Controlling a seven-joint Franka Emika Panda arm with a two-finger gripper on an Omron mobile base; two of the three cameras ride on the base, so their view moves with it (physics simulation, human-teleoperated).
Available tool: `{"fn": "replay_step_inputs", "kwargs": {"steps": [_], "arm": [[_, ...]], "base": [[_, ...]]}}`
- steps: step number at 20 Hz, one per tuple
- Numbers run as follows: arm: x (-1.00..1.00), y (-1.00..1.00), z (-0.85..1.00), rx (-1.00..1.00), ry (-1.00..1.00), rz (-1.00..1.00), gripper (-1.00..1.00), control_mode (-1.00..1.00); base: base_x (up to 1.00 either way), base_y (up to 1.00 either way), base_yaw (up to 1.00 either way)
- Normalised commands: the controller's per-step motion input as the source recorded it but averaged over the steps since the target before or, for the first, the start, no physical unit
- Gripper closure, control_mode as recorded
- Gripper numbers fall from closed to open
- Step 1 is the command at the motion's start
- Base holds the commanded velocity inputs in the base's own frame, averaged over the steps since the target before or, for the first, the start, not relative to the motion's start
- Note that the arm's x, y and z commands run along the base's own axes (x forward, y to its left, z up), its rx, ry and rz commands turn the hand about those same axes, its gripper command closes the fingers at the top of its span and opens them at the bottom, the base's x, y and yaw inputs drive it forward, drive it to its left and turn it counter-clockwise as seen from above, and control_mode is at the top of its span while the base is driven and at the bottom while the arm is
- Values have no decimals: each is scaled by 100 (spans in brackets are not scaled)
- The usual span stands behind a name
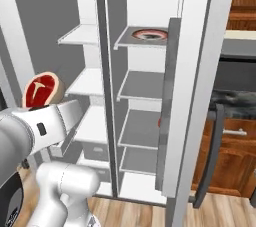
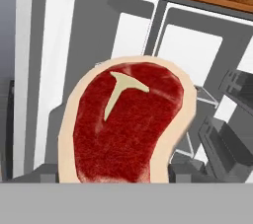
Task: Retrieve the steak from the fridge and place it on the saucepan with marinade on the stove.
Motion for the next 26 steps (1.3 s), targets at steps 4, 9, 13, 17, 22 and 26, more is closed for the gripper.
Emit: {"fn": "replay_step_inputs", "kwargs": {"steps": [4,9,13,17,22,26], "arm": [[0,0,0,0,0,0,100,100],[0,0,0,0,0,0,100,100],[0,0,0,0,0,0,100,100],[0,0,0,0,0,0,100,100],[0,0,0,0,0,0,100,100],[0,0,0,0,0,0,100,100]], "base": [[-81,-34,0],[-70,-41,0],[-49,-43,0],[-34,-55,0],[-18,-61,0],[-10,-69,0]]}}
